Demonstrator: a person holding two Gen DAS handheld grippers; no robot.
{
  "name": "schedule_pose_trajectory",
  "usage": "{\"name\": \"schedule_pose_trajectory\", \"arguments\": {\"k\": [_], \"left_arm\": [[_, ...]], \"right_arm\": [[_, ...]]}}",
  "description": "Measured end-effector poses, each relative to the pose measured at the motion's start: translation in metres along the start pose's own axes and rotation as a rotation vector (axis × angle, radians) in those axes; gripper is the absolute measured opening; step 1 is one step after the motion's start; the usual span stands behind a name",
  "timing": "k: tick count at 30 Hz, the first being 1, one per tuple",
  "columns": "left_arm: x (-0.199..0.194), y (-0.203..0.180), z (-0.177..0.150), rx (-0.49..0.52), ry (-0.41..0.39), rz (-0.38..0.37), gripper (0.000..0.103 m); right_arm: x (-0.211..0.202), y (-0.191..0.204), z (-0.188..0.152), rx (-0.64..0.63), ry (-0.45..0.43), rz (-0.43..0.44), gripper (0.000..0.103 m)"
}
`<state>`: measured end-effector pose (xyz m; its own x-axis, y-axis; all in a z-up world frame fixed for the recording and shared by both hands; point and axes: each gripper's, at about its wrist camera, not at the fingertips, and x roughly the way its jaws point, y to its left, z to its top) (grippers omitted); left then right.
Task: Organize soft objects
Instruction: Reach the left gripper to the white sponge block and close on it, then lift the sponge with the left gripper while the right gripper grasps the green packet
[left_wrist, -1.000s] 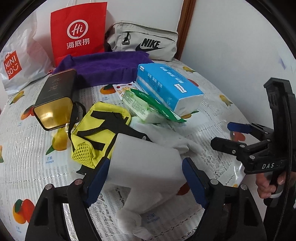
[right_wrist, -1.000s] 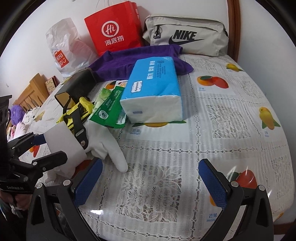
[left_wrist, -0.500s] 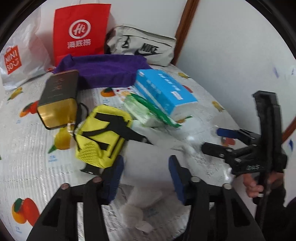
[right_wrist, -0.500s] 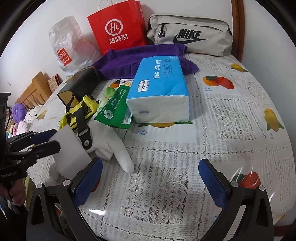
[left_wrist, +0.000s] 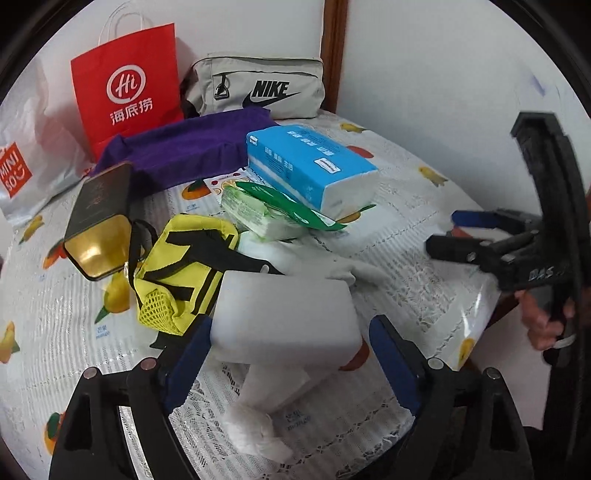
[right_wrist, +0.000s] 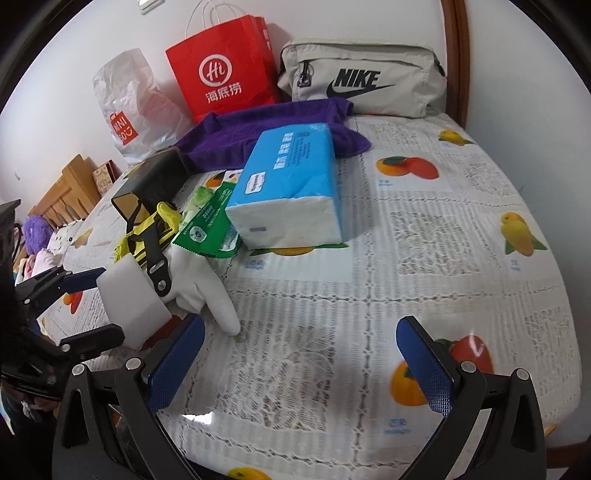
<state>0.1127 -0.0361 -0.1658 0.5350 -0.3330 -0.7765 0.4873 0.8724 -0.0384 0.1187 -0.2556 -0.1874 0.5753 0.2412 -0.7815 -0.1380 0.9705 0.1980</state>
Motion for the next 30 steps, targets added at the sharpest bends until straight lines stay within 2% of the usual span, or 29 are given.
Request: {"name": "schedule_pose_trajectory", "arguments": {"k": [7, 10, 11, 18, 24, 30], "left_arm": [[0.016, -0.002, 0.001, 0.013, 0.036, 0.086, 0.086], [0.014, -0.001, 0.002, 0.004, 0.013, 0.083, 0.086], [0.012, 0.0, 0.003, 0.002, 0.005, 0.073, 0.079], [-0.018, 0.005, 0.014, -0.005, -0.053, 0.048, 0.08], [-0.029, 0.033, 0.02, -0.073, -0.049, 0.101, 0.08], [-0.04, 0.076, 0.014, -0.2, -0.052, 0.142, 0.08]], "right_arm": [[-0.003, -0.008, -0.002, 0.01, -0.005, 0.015, 0.103], [0.001, -0.008, -0.001, 0.015, 0.007, 0.027, 0.103], [0.002, -0.007, -0.001, 0.015, 0.011, 0.028, 0.103], [-0.002, 0.009, 0.011, -0.013, 0.011, 0.048, 0.103], [0.002, 0.027, 0.023, -0.039, 0.024, 0.05, 0.103], [0.016, 0.048, 0.032, -0.07, 0.055, 0.05, 0.103]]}}
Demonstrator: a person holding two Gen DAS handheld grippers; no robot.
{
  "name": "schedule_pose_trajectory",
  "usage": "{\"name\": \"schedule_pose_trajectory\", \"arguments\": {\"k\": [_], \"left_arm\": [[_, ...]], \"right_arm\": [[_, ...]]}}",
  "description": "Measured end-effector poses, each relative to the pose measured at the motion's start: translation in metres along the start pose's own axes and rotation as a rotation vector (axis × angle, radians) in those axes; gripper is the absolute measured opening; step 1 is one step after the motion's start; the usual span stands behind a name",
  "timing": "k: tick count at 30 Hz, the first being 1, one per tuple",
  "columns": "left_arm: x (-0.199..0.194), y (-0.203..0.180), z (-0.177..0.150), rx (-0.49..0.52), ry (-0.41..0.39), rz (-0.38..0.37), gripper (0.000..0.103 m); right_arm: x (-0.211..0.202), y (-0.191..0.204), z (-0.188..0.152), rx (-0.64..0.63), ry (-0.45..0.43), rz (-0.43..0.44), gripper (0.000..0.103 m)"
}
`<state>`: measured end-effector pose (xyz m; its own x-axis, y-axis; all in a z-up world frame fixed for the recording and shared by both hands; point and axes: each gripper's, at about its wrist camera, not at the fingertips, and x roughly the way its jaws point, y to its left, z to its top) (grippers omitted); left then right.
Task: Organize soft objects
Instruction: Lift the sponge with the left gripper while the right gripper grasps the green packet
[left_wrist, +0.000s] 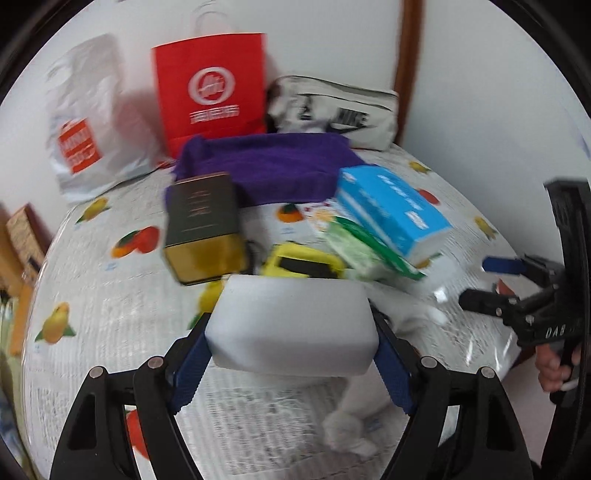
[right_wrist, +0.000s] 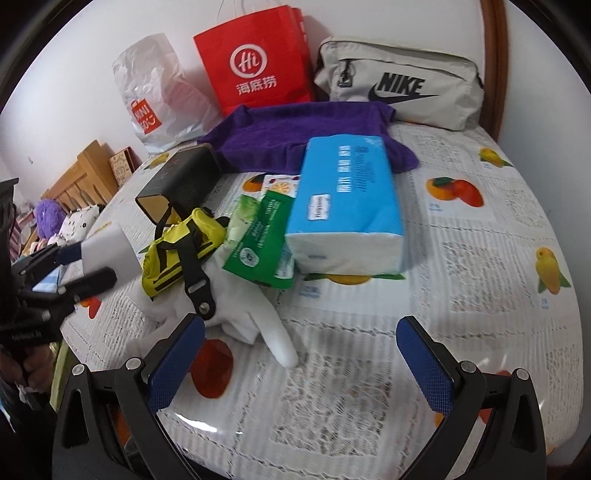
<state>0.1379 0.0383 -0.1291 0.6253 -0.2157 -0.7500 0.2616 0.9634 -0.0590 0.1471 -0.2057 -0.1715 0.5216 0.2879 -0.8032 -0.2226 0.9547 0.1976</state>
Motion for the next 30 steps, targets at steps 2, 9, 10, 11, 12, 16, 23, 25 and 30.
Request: {"name": "schedule_pose_trajectory", "arguments": {"k": [2, 9, 10, 11, 12, 16, 23, 25, 30], "left_arm": [[0.001, 0.013, 0.001, -0.034, 0.003, 0.014, 0.08], [0.008, 0.045, 0.0, -0.112, 0.012, 0.032, 0.08], [0.009, 0.049, 0.0, -0.122, 0.017, 0.031, 0.08], [0.01, 0.052, -0.002, -0.129, 0.018, 0.031, 0.08], [0.011, 0.055, -0.002, -0.137, 0.02, 0.03, 0.08], [0.016, 0.061, -0.004, -0.157, 0.036, 0.02, 0.08], [0.027, 0.06, -0.005, -0.158, 0.056, 0.002, 0.08], [0.028, 0.058, -0.005, -0.157, 0.06, 0.0, 0.08], [0.027, 0.055, -0.007, -0.154, 0.062, -0.007, 0.08]], "right_arm": [[0.005, 0.006, 0.003, -0.012, 0.007, -0.005, 0.103], [0.027, 0.026, 0.014, -0.031, 0.023, 0.022, 0.098], [0.029, 0.028, 0.016, -0.035, 0.018, 0.02, 0.098], [0.03, 0.029, 0.018, -0.039, 0.015, 0.012, 0.098], [0.032, 0.031, 0.02, -0.049, 0.01, -0.002, 0.098], [0.043, 0.041, 0.024, -0.119, 0.012, -0.034, 0.077], [0.057, 0.043, 0.021, -0.189, 0.018, -0.092, 0.013], [0.05, 0.042, 0.019, -0.201, 0.005, -0.093, 0.008], [0.028, 0.036, 0.009, -0.189, -0.001, -0.054, 0.006]]}}
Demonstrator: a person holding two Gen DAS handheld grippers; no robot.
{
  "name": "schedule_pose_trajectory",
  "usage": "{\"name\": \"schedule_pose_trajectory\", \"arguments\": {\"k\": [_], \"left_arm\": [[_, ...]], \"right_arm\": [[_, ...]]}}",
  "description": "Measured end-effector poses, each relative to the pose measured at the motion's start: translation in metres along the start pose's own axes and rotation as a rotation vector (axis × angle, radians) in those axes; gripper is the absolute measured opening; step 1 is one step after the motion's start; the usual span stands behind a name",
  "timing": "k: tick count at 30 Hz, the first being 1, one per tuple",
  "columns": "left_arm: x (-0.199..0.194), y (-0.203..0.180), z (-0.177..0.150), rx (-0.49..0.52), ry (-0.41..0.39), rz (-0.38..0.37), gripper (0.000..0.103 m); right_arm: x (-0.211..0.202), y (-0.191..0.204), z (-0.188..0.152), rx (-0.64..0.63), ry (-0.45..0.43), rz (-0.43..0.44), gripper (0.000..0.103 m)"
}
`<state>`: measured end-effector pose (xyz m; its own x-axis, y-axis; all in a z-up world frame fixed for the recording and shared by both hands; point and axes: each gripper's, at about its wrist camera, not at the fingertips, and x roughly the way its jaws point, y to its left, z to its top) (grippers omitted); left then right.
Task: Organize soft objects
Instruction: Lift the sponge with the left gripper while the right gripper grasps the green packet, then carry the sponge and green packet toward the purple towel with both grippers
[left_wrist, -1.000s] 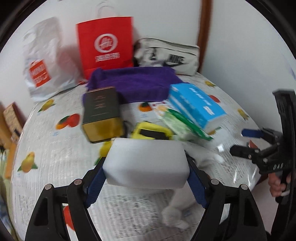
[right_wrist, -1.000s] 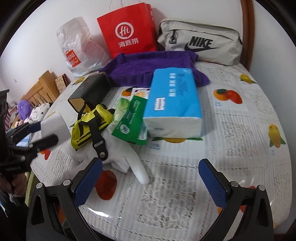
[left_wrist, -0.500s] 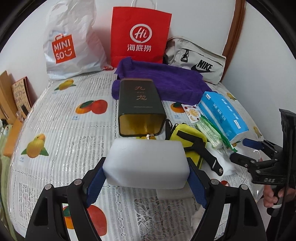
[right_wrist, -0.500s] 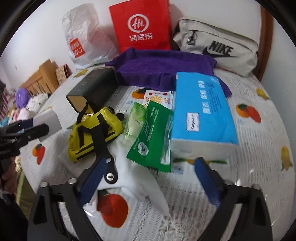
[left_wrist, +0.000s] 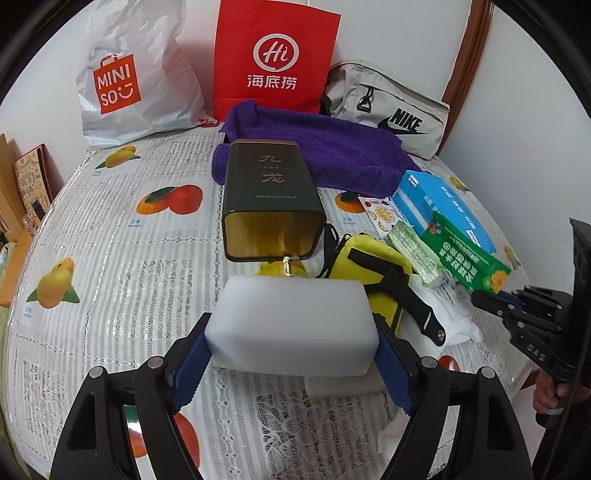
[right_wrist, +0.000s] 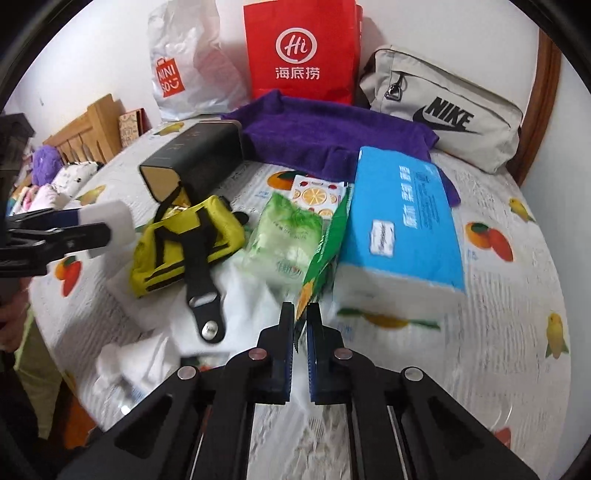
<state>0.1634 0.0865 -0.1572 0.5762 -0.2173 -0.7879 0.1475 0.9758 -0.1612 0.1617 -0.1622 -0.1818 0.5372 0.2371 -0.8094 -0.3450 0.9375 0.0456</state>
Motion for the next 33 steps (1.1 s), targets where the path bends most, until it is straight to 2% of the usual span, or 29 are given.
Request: {"name": "schedule_pose_trajectory", "arguments": {"k": [6, 9, 10, 12, 13, 14, 17, 19, 21, 23, 25, 26, 33], "left_arm": [[-0.006, -0.002, -0.005, -0.005, 0.006, 0.009, 0.08], [-0.007, -0.001, -0.006, -0.01, 0.008, 0.01, 0.08], [-0.007, 0.0, -0.007, -0.015, 0.012, 0.01, 0.08], [-0.007, 0.0, -0.007, -0.014, 0.018, 0.011, 0.08], [-0.008, 0.0, -0.007, -0.012, 0.017, 0.013, 0.08], [-0.008, 0.0, -0.007, -0.01, 0.016, 0.016, 0.08], [-0.008, 0.002, -0.005, -0.02, 0.018, 0.016, 0.08], [-0.007, 0.002, -0.005, -0.021, 0.021, 0.015, 0.08], [-0.006, 0.002, -0.004, -0.021, 0.021, 0.013, 0.08], [-0.005, 0.003, -0.003, -0.025, 0.019, 0.005, 0.08], [-0.004, 0.003, -0.002, -0.028, 0.021, 0.005, 0.08], [-0.005, 0.003, -0.002, -0.028, 0.021, 0.005, 0.08], [-0.018, -0.007, 0.006, -0.008, -0.021, 0.003, 0.08]], "right_arm": [[-0.012, -0.009, -0.02, 0.043, 0.021, 0.044, 0.005], [-0.013, -0.011, -0.024, 0.057, 0.031, 0.038, 0.007], [-0.013, -0.011, -0.023, 0.063, 0.027, 0.04, 0.012], [-0.013, -0.013, -0.018, 0.078, 0.017, 0.06, 0.033], [-0.013, -0.012, -0.015, 0.081, 0.006, 0.07, 0.052], [-0.013, -0.01, -0.012, 0.079, -0.011, 0.069, 0.06], [-0.005, -0.004, 0.0, 0.057, -0.027, 0.067, 0.059], [0.012, -0.003, 0.006, 0.059, 0.011, 0.042, 0.059], [0.026, -0.007, 0.008, 0.071, 0.04, 0.008, 0.045], [0.042, -0.011, 0.008, 0.081, 0.076, -0.018, 0.017], [0.044, -0.013, 0.008, 0.084, 0.063, -0.032, 0.01], [0.042, -0.014, 0.008, 0.082, 0.055, -0.033, 0.008], [0.01, -0.008, 0.001, 0.076, 0.018, 0.001, 0.006]]}}
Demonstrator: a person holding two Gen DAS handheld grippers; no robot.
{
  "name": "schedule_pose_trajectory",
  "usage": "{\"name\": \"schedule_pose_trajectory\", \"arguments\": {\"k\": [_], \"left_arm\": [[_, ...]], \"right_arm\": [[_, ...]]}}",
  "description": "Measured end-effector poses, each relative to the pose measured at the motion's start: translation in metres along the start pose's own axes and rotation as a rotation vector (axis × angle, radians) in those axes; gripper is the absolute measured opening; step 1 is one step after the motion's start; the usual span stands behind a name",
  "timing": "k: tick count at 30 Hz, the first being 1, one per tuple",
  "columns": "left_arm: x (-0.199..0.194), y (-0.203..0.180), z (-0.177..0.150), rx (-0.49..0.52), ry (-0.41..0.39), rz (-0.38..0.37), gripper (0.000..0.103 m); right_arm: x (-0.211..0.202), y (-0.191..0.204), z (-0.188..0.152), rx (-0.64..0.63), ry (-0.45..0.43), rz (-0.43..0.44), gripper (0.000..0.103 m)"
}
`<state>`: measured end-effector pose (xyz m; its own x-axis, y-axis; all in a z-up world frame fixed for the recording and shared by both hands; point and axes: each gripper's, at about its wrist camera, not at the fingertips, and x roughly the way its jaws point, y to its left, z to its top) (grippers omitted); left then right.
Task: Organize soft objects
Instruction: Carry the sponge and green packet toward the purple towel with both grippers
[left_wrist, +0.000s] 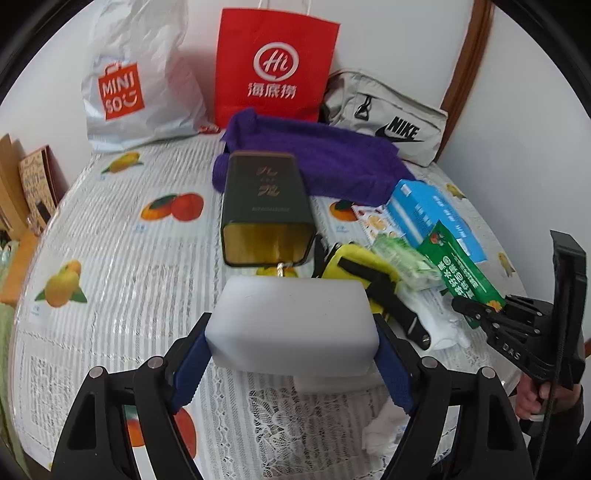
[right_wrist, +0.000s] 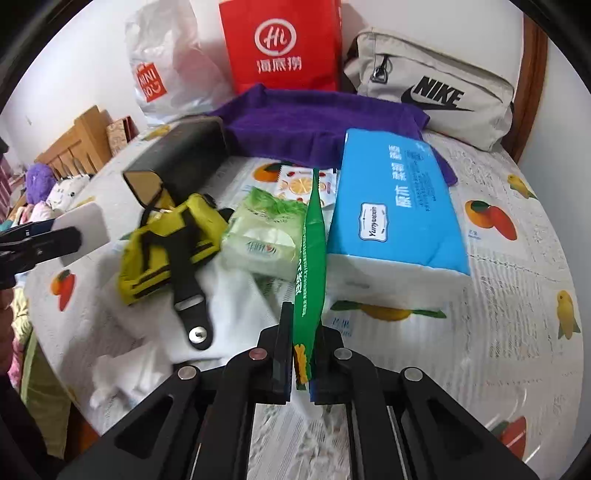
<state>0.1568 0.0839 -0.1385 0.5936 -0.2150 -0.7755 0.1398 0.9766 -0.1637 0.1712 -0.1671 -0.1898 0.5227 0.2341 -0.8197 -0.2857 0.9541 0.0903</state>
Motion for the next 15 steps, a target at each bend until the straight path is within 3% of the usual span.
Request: {"name": "schedule_pose_trajectory", "arguments": {"k": [15], "left_arm": [[-0.052, -0.006, 0.007, 0.028, -0.1, 0.039, 0.08]], "right_arm": [[-0.061, 0.01, 0.0, -0.009, -0.092, 0.001, 0.006]]}}
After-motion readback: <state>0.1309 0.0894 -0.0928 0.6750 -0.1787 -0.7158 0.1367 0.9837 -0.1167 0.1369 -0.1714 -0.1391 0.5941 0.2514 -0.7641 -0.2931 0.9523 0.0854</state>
